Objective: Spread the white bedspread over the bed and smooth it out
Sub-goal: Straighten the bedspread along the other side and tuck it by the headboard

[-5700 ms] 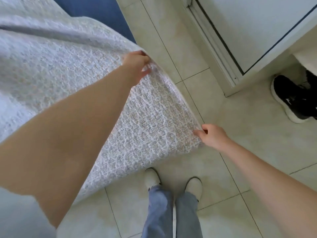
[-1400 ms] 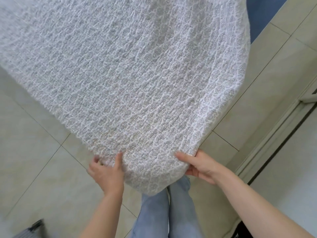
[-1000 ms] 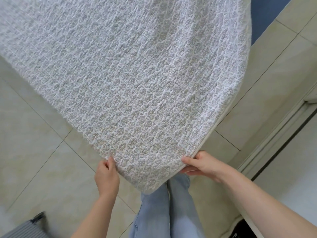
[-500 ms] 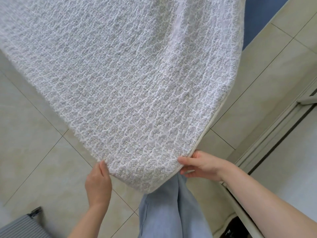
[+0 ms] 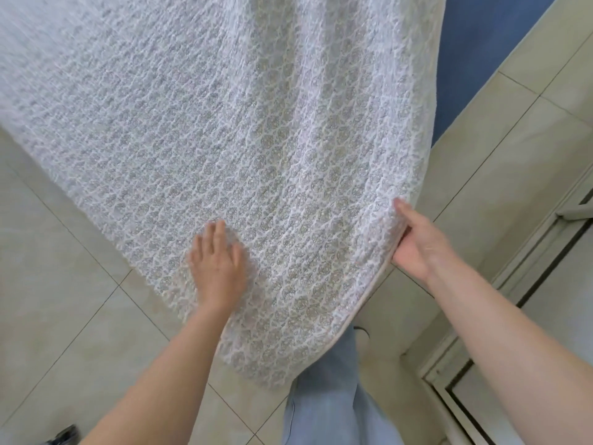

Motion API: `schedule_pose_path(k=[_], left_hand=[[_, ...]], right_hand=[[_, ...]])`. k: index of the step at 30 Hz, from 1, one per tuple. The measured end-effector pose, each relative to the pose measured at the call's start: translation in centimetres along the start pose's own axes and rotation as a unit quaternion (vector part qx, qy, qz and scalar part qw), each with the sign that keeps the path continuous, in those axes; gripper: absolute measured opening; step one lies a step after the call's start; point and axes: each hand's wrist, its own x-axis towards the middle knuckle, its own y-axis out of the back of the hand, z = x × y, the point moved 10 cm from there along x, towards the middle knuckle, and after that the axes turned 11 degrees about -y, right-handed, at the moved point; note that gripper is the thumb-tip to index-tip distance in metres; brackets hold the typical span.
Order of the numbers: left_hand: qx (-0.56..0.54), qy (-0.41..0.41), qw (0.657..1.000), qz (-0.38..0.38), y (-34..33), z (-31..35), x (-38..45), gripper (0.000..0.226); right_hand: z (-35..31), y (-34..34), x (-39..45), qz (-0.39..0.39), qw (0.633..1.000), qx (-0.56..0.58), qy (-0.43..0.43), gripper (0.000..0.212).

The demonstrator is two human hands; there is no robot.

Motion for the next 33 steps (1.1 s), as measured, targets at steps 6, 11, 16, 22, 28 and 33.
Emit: schedule_pose_path(k=[6, 11, 16, 22, 28, 33], left_hand=[[-0.035, 0.009, 0.999, -0.038, 0.7, 5.7, 10.2, 0.058], [0.000, -0.036, 0.998, -0.054, 3.3, 7.9, 18.5, 0.060], [0.009, -0.059, 0.996, -0.074, 5.3, 10.9, 25.5, 0.062], [0.048, -0.164, 0.982, -0.083, 0.9, 22.2, 22.8, 0.067], [0.139, -0.428, 0.871, -0.199, -1.1, 26.4, 19.7, 0.065], [0.069, -0.271, 0.954, -0.107, 5.7, 19.3, 29.4, 0.065]], right_hand=[[-6.4, 6.3, -2.9, 0.208, 0.935, -0.214, 0.194, 0.009], [-5.7, 8.9, -0.3, 0.227, 0.931, -0.271, 0.088, 0.020], [-9.8, 3.1, 1.7, 0.067, 0.995, -0.080, 0.001, 0.017], [-19.3, -0.5, 0.9, 0.146, 0.979, -0.004, 0.145, 0.011], [-19.5, 5.3, -0.8, 0.243, 0.952, -0.008, 0.184, 0.004], [-23.9, -0.9, 3.0, 0.100, 0.992, -0.019, 0.068, 0.027]])
